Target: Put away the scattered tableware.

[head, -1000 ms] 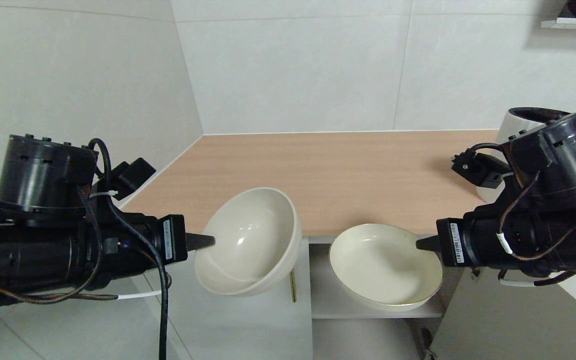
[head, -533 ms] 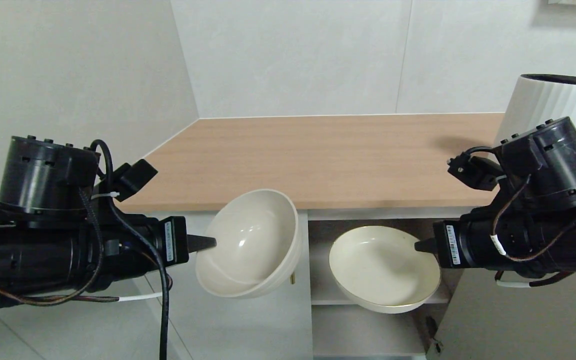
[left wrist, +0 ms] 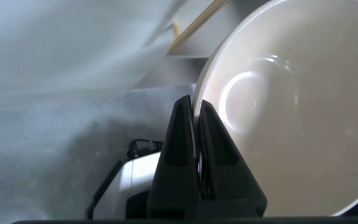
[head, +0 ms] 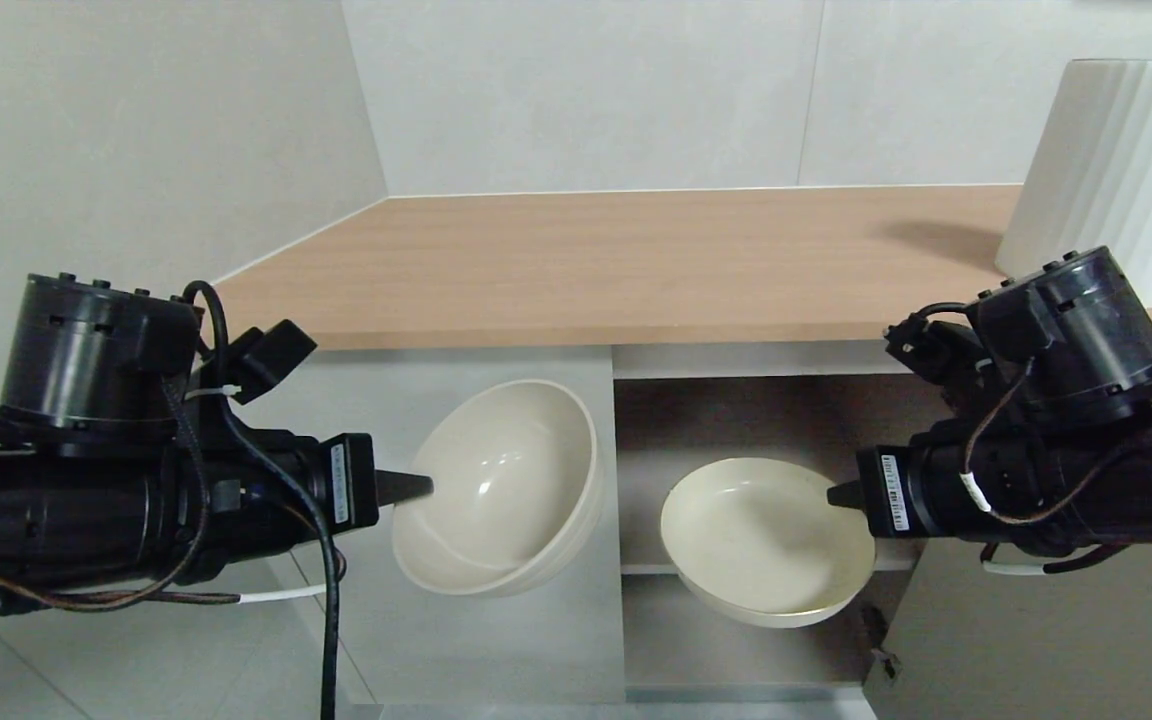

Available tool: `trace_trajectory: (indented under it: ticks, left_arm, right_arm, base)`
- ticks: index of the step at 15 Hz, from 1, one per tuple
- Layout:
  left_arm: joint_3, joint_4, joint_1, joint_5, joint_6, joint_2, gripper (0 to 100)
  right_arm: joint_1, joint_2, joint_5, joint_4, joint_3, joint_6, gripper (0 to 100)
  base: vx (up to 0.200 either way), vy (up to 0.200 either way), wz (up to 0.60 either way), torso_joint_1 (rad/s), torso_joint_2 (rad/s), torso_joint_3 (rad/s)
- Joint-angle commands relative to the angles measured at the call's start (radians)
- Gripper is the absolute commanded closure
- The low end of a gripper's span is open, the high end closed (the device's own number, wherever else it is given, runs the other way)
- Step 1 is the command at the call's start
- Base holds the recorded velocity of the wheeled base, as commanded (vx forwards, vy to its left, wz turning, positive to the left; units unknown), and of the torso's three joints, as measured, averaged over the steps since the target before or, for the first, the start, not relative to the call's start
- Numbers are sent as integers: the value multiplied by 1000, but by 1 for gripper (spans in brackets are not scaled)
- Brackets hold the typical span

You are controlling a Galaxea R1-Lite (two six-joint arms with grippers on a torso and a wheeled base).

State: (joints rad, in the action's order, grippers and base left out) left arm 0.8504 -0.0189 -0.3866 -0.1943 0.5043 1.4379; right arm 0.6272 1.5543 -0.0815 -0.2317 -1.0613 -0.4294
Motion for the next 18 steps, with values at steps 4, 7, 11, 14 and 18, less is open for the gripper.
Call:
trace_trajectory:
  ticks: [4, 7, 11, 14, 18]
  left_arm:
    - [-1, 2, -2, 1, 0, 3, 100]
    - [-1, 2, -2, -1, 0, 3, 100]
    - [-2, 2, -2, -1, 0, 7, 100]
    - [-2, 2, -2, -1, 0, 10, 100]
    - [-4, 2, -3, -1, 0, 10, 100]
  right_arm:
    - [-6, 18, 2, 2, 0, 0, 100]
    - [-6, 29, 0, 2, 0, 0, 100]
    - [-6, 139, -11, 17, 0, 1, 100]
    - [-14, 302, -57, 71, 9, 0, 100]
    - [-50, 445, -60, 172, 7, -2, 100]
  base:
    - [0, 0, 0, -39, 159, 110]
    - [0, 0, 0, 0, 0, 0]
    - [0, 0, 0, 0, 0, 0]
    - [0, 0, 0, 0, 0, 0]
    - [0, 0, 0, 0, 0, 0]
